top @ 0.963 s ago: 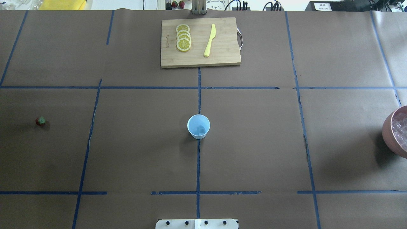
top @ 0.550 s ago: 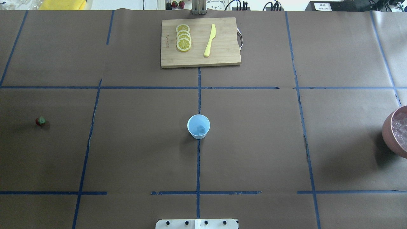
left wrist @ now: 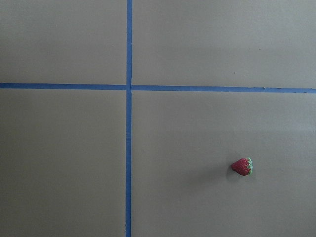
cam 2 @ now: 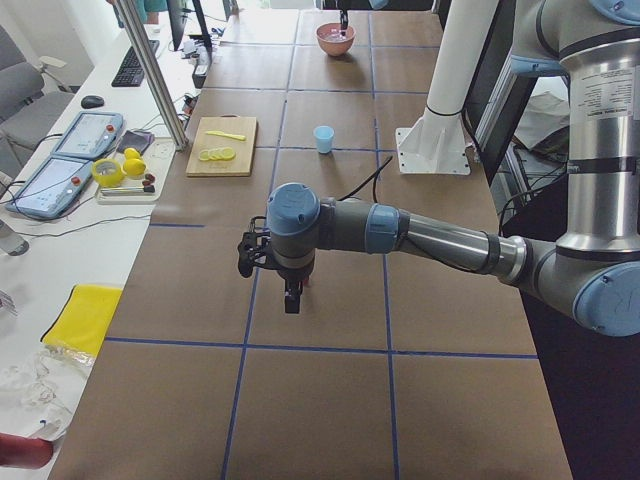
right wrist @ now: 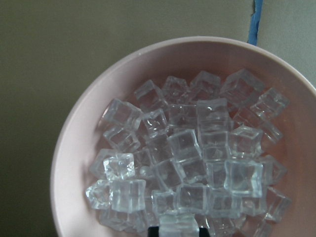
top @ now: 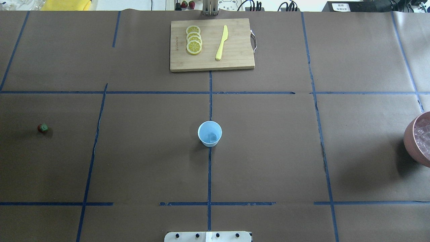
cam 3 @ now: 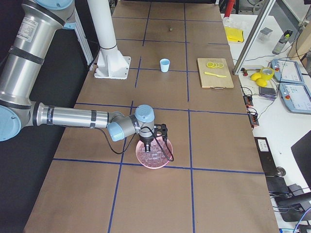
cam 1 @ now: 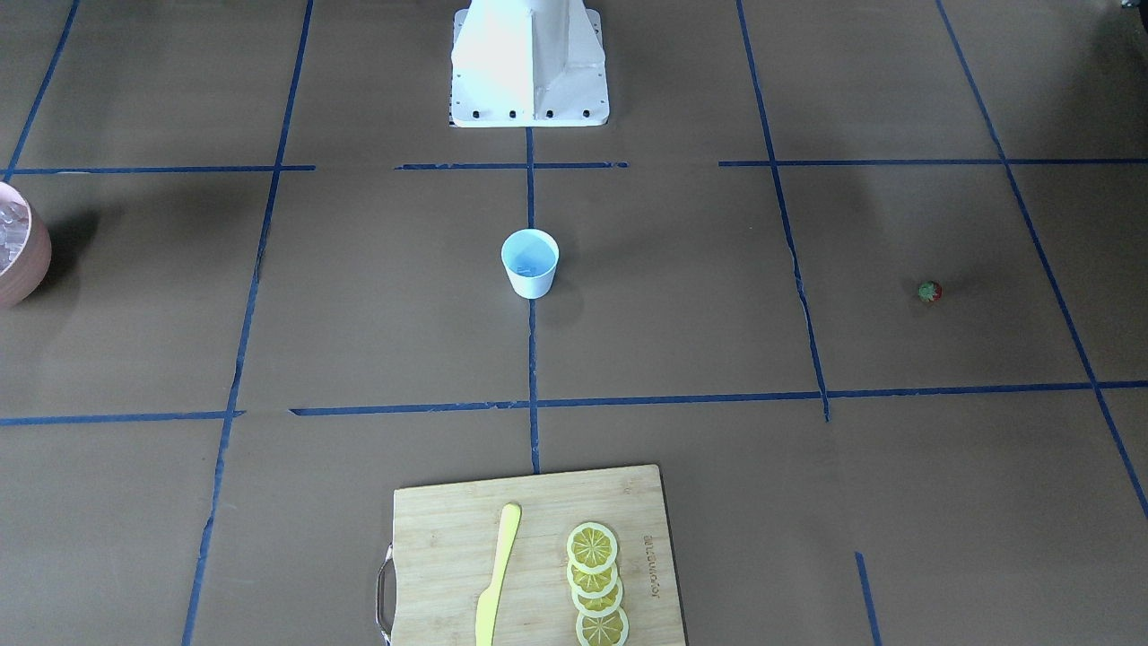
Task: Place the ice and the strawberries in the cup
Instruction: 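Grasp another ice cube with the right gripper and lift it, then carry the ice cube over the blue cup and release it, then move the empty right gripper back to the pink bowl, then lower the right gripper into the bowl and grasp an ice cube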
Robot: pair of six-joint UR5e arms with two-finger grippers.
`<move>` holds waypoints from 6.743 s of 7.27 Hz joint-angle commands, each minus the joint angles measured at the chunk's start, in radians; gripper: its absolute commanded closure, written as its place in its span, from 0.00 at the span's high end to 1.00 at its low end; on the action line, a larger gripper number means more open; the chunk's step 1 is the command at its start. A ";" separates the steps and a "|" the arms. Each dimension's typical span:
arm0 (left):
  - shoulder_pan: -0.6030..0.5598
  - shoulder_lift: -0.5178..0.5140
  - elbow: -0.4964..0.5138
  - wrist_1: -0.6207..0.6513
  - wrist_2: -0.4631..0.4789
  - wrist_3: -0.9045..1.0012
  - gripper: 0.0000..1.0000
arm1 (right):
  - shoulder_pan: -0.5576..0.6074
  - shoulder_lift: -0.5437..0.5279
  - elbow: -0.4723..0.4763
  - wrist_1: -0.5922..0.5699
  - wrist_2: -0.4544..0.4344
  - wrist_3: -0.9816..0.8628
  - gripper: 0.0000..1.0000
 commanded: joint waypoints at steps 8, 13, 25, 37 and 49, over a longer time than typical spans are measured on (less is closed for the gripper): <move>0.000 0.001 0.002 0.002 0.000 0.000 1.00 | -0.040 0.722 0.170 -0.875 0.001 0.027 0.00; 0.003 -0.001 0.022 0.000 0.002 0.000 1.00 | -0.485 1.243 -0.076 -0.973 -0.176 0.603 0.00; 0.002 -0.004 0.027 -0.001 0.003 0.002 1.00 | -0.672 1.344 -0.336 -0.759 -0.278 0.765 0.79; 0.003 -0.007 0.010 0.000 0.002 0.000 1.00 | -0.521 0.696 0.288 -0.631 -0.348 0.596 0.99; 0.002 -0.001 -0.008 0.002 0.000 -0.002 1.00 | 0.136 0.076 -0.138 0.073 0.009 -0.172 0.99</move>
